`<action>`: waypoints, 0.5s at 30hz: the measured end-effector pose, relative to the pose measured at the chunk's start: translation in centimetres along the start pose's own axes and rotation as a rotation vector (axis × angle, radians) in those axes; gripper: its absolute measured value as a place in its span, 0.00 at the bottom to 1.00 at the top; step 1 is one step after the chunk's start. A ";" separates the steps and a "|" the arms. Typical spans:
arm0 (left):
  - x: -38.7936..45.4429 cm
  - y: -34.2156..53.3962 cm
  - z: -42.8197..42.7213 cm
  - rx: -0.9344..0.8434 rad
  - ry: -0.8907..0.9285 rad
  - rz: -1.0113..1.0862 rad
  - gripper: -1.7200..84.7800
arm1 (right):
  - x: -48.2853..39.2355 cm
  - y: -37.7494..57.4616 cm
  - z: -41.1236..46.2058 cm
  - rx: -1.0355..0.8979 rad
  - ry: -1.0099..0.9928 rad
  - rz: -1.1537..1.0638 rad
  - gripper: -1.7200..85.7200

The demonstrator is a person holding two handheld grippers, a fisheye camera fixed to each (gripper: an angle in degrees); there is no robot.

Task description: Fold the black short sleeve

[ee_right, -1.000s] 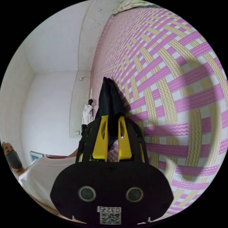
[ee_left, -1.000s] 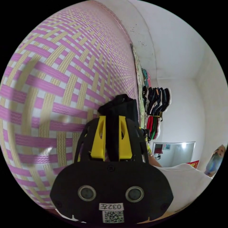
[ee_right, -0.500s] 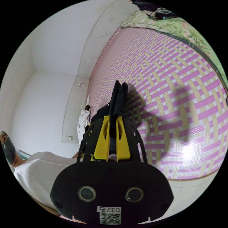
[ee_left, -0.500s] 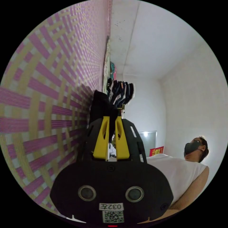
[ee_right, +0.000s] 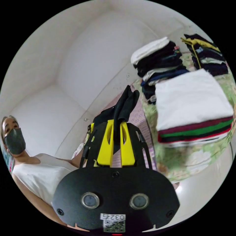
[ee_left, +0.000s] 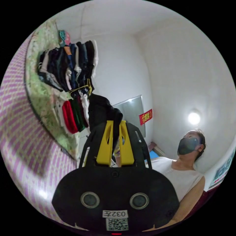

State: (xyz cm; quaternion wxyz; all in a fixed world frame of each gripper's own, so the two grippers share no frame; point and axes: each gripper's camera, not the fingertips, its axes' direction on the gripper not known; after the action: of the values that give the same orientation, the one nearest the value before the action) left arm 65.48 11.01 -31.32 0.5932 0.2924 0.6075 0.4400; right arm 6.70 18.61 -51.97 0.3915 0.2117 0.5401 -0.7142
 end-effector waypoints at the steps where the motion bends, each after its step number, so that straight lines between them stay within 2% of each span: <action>1: -0.1 -4.2 3.8 -0.031 0.013 0.015 0.01 | 1.4 -0.7 -3.0 0.037 0.000 -0.017 0.07; 6: -4.2 -19.1 16.5 -0.115 0.012 -0.055 0.01 | 8.7 -1.4 -13.0 0.158 0.014 -0.015 0.07; 9: -11.1 -25.7 21.1 -0.130 -0.123 -0.128 0.01 | 17.0 0.2 -16.0 0.195 0.035 0.083 0.07; 11: -18.6 -28.7 23.1 -0.206 -0.287 -0.266 0.01 | 26.5 3.1 -15.8 0.172 0.086 0.245 0.08; 12: -20.1 -28.9 23.2 -0.206 -0.311 -0.309 0.01 | 28.9 4.0 -15.4 0.152 0.062 0.290 0.08; 15: -23.3 -30.1 21.8 -0.110 -0.174 -0.356 0.01 | 36.2 8.7 -14.5 0.186 -0.095 0.372 0.08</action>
State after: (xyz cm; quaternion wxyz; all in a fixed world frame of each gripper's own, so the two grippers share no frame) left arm 94.77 -18.63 -45.13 0.7268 0.1843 0.5712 0.3339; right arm -10.03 19.32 -88.21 0.5204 0.3089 0.4046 -0.6856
